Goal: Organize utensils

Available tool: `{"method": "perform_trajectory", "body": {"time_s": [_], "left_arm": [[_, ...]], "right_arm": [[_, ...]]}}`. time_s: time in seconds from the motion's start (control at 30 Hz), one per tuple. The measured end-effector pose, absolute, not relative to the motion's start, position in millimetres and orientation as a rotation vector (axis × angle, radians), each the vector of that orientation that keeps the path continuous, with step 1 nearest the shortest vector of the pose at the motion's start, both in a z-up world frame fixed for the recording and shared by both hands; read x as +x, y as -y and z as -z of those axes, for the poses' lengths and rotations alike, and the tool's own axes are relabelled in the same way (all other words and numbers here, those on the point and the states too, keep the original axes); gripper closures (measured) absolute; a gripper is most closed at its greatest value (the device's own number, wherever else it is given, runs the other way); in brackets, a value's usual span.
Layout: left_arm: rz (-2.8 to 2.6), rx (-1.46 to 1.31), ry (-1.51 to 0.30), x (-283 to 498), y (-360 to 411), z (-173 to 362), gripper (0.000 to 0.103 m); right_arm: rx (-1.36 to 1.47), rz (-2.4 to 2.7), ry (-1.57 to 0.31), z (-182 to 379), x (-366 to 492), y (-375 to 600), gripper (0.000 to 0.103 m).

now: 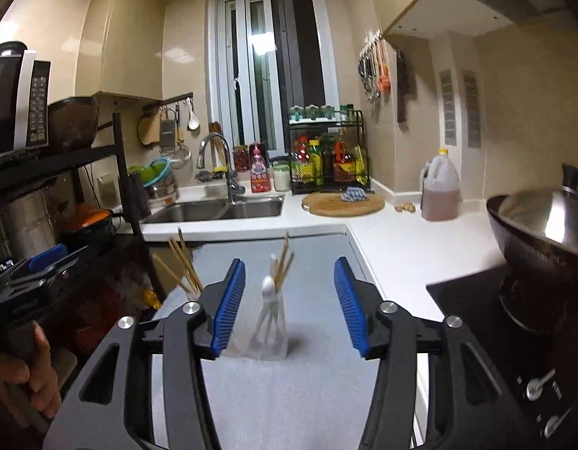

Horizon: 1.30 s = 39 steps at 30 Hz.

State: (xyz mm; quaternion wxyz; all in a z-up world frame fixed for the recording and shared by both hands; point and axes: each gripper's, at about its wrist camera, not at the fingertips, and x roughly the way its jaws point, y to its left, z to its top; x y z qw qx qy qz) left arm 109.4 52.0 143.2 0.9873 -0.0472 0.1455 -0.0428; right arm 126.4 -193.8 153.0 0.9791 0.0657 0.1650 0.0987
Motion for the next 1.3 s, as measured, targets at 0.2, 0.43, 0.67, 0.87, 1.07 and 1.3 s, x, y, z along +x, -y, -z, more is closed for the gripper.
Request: {"method": "perform_trajectory", "body": {"time_s": [0.2, 0.43, 0.67, 0.87, 1.07, 1.3], "left_arm": [[0.011, -0.128, -0.388, 105.5, -47.6, -76.9, 0.007], [-0.025, -0.072, -0.451, 113.5, -42.8, -37.3, 0.007], [-0.035, -0.095, -0.467, 115.9, -45.8, -29.5, 0.007], [-0.05, -0.129, -0.437, 111.7, -46.8, -33.1, 0.007], [-0.044, -0.133, -0.437, 111.8, -43.3, -34.5, 0.007], [-0.029, -0.134, -0.453, 111.7, -42.0, -31.2, 0.007]], "right_arm": [[0.073, -0.193, -0.399, -87.3, 128.3, 183.2, 0.022], [0.0, -0.169, -0.431, -46.0, 140.1, 173.5, 0.022], [-0.018, -0.153, -0.427, -39.5, 139.6, 175.7, 0.02], [0.009, -0.143, -0.435, -40.2, 138.9, 179.0, 0.019], [0.018, -0.14, -0.436, -40.3, 138.8, 178.8, 0.018], [0.017, -0.136, -0.436, -39.3, 139.1, 178.4, 0.018]]}}
